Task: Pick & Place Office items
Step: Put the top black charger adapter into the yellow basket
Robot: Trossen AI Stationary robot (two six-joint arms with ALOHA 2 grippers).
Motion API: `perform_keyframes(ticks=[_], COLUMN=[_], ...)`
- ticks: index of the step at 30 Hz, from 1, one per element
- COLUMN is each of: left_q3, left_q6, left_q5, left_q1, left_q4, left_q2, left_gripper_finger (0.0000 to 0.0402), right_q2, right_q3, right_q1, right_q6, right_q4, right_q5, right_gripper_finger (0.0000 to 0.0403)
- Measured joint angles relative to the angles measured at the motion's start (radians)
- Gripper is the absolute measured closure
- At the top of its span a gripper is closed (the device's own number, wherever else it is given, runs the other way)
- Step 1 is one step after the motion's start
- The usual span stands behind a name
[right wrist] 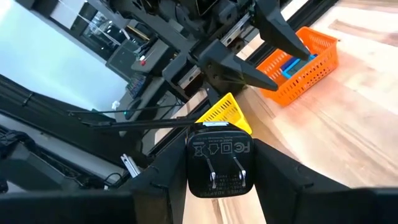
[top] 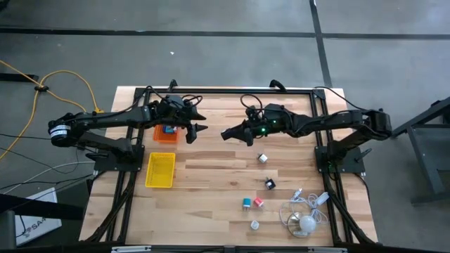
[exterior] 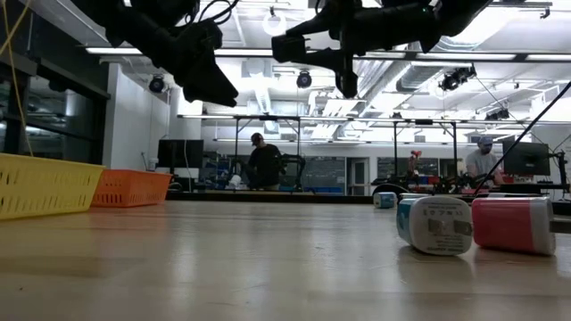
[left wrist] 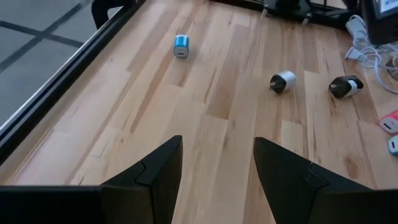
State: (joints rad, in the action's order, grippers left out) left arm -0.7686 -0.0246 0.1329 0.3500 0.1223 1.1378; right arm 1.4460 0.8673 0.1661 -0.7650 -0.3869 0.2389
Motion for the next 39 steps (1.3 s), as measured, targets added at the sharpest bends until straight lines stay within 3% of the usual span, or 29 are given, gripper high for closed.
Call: perform_keyframes(ticks=[11, 22, 30, 39], left_q3=[0.000, 0.000, 0.000, 0.000], left_q6=[0.007, 0.198, 0.283, 0.342], left_q5=[0.010, 0.015, -0.249, -0.428], left_q1=[-0.004, -0.099, -0.195, -0.265], left_q4=[-0.082, -0.211, -0.210, -0.254], left_q2=[0.004, 0.004, 0.004, 0.004], left_gripper_finger=[0.0211, 0.0211, 0.0211, 0.0211], right_q2=[0.000, 0.000, 0.000, 0.000], right_q3=[0.000, 0.000, 0.000, 0.000], right_q1=[0.000, 0.000, 0.000, 0.000], right_q6=[0.008, -0.004, -0.016, -0.016], right_q4=[0.000, -0.060, -0.066, -0.083], right_q5=[0.000, -0.004, -0.020, -0.080], right_gripper_finger=[0.0264, 0.0264, 0.0263, 0.0263])
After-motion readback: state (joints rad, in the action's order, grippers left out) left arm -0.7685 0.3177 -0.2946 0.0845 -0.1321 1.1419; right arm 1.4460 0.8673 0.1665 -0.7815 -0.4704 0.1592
